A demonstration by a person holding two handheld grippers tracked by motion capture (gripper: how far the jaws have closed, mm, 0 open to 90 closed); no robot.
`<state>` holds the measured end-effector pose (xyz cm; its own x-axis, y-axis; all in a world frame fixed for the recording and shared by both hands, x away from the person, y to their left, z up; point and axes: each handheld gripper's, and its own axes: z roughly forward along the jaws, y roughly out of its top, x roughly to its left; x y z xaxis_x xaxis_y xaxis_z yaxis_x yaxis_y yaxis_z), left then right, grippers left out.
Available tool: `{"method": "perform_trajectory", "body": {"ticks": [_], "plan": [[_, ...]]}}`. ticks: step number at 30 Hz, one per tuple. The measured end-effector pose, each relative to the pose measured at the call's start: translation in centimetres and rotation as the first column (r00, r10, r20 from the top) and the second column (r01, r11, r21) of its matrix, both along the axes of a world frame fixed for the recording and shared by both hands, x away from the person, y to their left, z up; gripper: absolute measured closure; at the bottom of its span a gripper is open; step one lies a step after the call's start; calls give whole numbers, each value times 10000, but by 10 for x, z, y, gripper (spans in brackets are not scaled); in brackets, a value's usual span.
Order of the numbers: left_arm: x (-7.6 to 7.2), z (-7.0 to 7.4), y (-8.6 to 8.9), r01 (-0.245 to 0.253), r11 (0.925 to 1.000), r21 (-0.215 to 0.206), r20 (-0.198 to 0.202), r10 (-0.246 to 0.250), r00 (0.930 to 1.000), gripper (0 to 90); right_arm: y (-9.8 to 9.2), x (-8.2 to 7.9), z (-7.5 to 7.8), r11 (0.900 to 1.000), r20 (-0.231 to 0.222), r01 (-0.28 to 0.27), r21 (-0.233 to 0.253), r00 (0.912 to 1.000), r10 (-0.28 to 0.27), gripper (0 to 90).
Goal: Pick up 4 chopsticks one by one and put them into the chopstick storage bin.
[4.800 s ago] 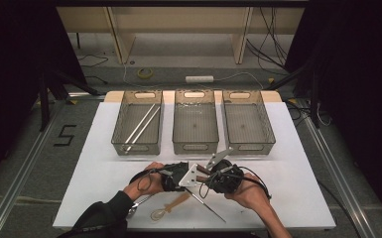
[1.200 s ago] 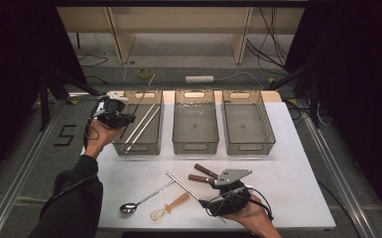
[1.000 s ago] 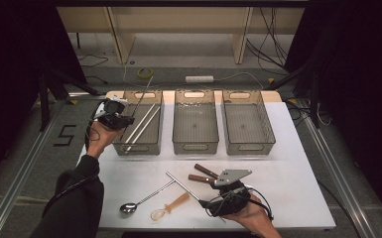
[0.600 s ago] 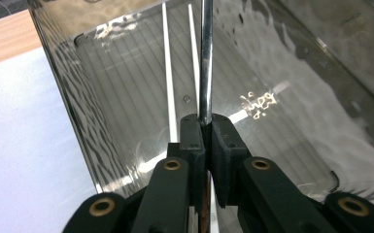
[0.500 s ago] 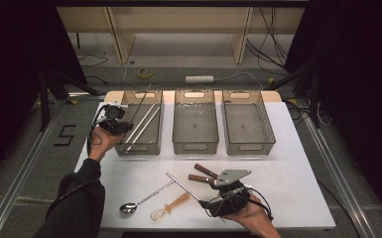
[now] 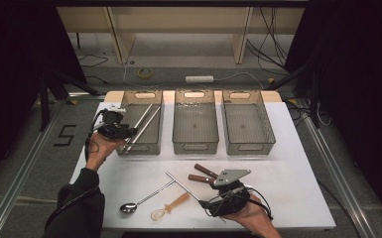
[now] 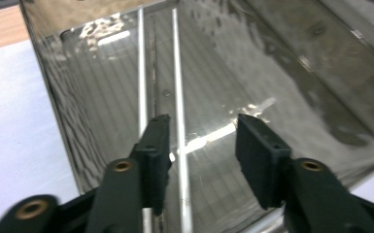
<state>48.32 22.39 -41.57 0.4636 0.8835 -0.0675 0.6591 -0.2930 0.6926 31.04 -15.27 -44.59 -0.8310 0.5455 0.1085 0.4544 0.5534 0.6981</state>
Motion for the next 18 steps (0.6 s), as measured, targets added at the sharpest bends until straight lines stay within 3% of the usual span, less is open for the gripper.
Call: {"method": "perform_trajectory", "body": {"ticks": [2,5,10,18], "plan": [[-6,3,2,-53,9976,-695,24,55,10000,468,1,0,0,10000,-24,35,-42,10000,-35,316],[-13,4,-2,67,9989,-469,145,-60,9999,413,1,1,1,9999,-39,73,-87,10000,-74,317],[-25,7,-5,292,9977,-610,284,-275,9992,352,1,4,1,9991,-188,225,-369,9996,-232,331],[-43,17,-9,709,9878,-1384,761,-608,9952,266,6,9,0,9948,-428,432,-923,9980,-473,382]]}}
